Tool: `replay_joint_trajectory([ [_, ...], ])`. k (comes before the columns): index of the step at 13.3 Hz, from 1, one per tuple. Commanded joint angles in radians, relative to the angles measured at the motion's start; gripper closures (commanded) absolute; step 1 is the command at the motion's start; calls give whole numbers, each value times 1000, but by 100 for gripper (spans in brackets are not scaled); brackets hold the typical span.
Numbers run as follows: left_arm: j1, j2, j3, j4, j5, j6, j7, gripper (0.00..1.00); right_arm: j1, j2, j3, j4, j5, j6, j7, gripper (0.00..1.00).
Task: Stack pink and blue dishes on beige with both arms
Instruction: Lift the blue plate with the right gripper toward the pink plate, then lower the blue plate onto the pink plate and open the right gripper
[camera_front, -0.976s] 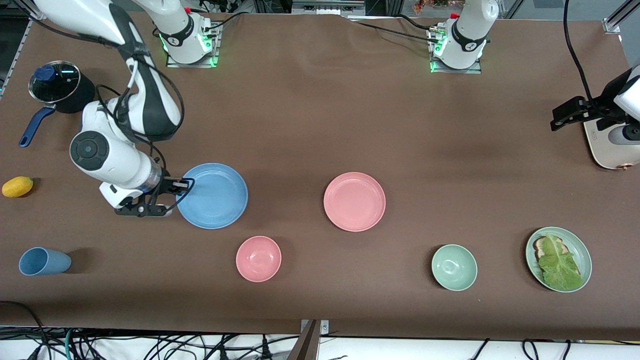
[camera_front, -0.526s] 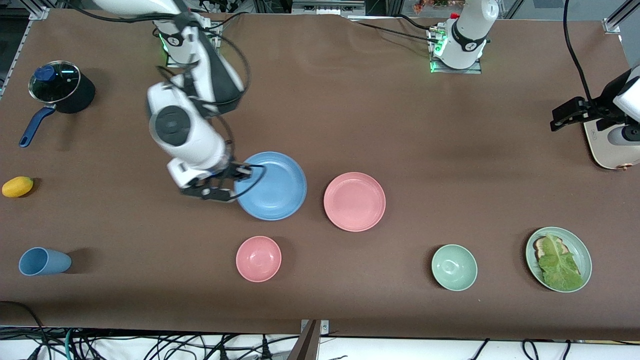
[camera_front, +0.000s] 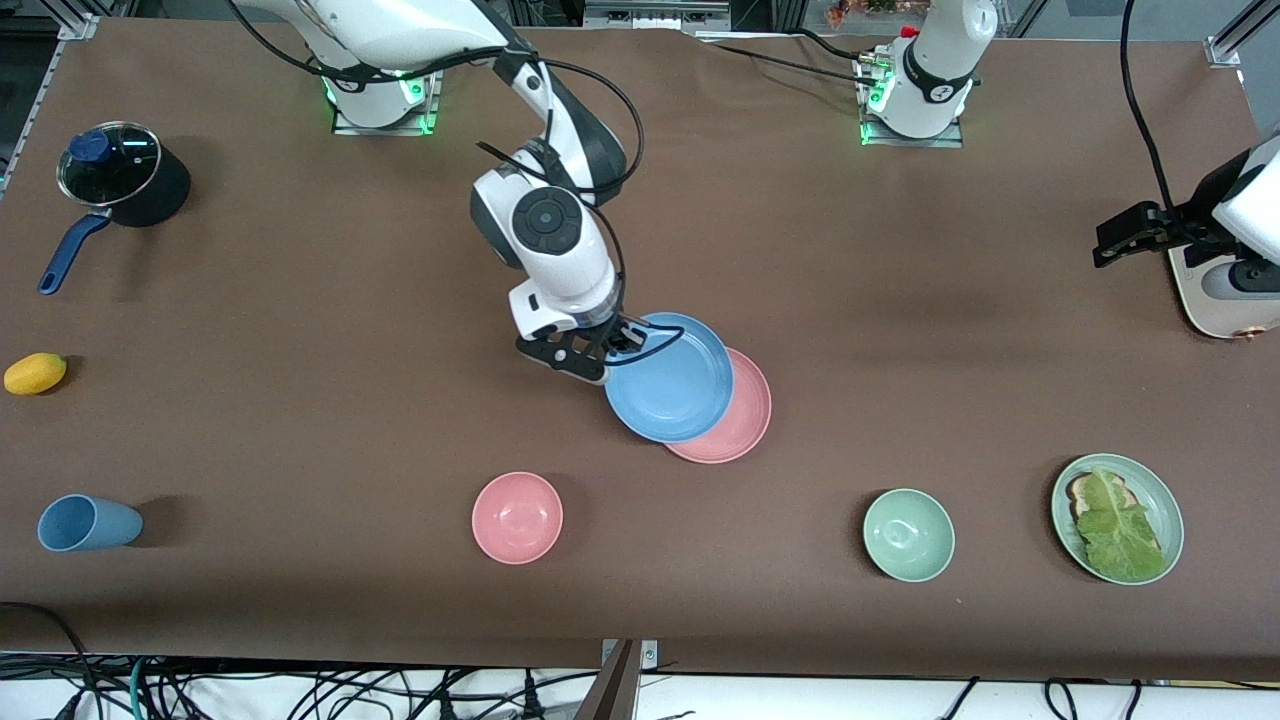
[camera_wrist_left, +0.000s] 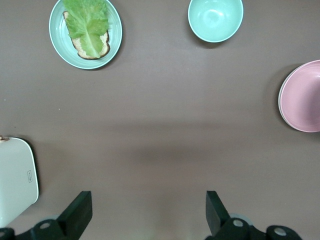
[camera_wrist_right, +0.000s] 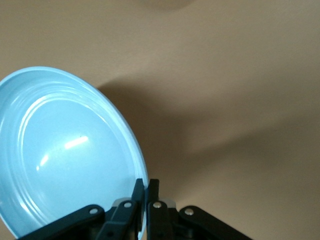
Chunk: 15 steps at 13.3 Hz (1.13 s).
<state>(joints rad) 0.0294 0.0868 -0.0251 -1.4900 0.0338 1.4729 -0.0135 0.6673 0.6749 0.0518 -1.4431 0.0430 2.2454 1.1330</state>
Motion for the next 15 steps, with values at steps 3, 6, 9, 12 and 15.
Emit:
replay_joint_trajectory([
  [3,14,8,2,14,23,30,14,0,29,92,-9,96,5,57,68,100],
  [6,37,8,1,7,9,55,14,0,46,104,-10,96,3,80,119,100],
  [9,37,8,1,4,-11,61,14,0,67,133,-10,98,2,166,183,100],
  [12,38,8,1,0,-11,63,14,0,89,149,-18,96,-18,181,203,100],
  [15,38,8,2,0,-11,63,14,0,90,152,-18,95,-31,181,205,100],
])
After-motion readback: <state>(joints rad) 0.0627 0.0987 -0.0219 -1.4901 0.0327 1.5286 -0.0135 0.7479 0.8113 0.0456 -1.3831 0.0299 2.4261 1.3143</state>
